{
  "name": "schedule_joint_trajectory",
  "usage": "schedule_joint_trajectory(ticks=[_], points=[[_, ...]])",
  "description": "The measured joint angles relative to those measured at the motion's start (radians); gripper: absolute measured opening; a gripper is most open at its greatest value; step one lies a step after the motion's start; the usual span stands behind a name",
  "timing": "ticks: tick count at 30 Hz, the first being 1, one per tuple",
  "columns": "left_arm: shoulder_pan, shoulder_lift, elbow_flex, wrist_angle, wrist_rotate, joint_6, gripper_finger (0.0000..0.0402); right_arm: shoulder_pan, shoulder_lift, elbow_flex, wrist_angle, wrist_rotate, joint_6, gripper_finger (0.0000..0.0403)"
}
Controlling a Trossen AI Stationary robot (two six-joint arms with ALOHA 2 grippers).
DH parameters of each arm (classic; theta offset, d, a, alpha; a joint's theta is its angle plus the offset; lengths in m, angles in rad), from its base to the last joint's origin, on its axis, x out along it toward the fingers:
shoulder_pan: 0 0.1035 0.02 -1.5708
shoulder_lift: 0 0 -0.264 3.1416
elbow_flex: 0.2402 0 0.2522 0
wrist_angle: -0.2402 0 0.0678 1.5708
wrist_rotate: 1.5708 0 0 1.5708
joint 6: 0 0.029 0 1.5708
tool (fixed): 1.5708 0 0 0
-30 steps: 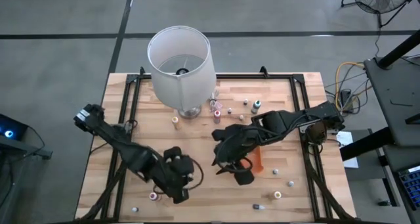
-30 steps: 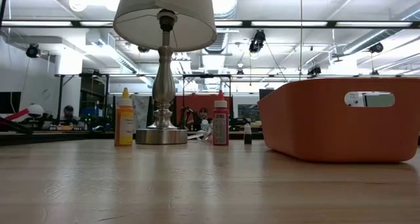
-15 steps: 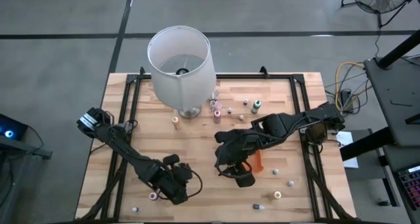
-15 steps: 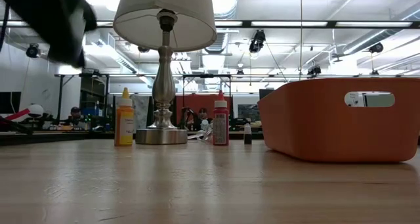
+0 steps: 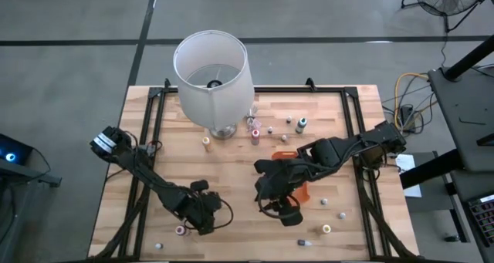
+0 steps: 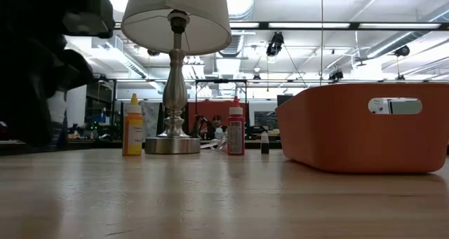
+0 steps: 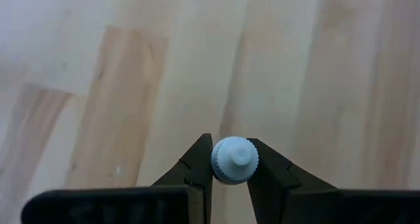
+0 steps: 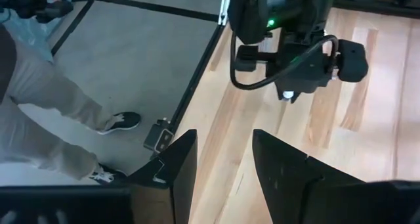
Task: Pick & Place food coloring
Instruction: Put the small food coloring bottle into the orange bin
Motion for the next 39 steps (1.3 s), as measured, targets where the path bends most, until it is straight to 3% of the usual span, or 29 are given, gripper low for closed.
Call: schedule_joint_trajectory(ticks=[8, 17, 28, 39], points=[[0.04, 0.0, 0.015, 0.145, 0.024, 0.085, 0.0046, 0.033, 0.0, -0.004, -0.022, 0.025, 0.038, 0.0141], [0.078, 0.006, 0.045, 0.152, 0.011, 0.129, 0.0046, 0.082, -0.001, -0.024, -0.068, 0.109, 0.081, 0.0134], [0.112, 0.181, 0.217, 0.162, 0.006, 0.211, 0.0046, 0.131, -0.026, -0.071, -0.07, 0.167, 0.129, 0.0133], [0.151, 0.277, 0.253, 0.204, 0.004, 0.222, 0.0046, 0.142, -0.043, -0.073, -0.07, 0.186, 0.129, 0.0133]])
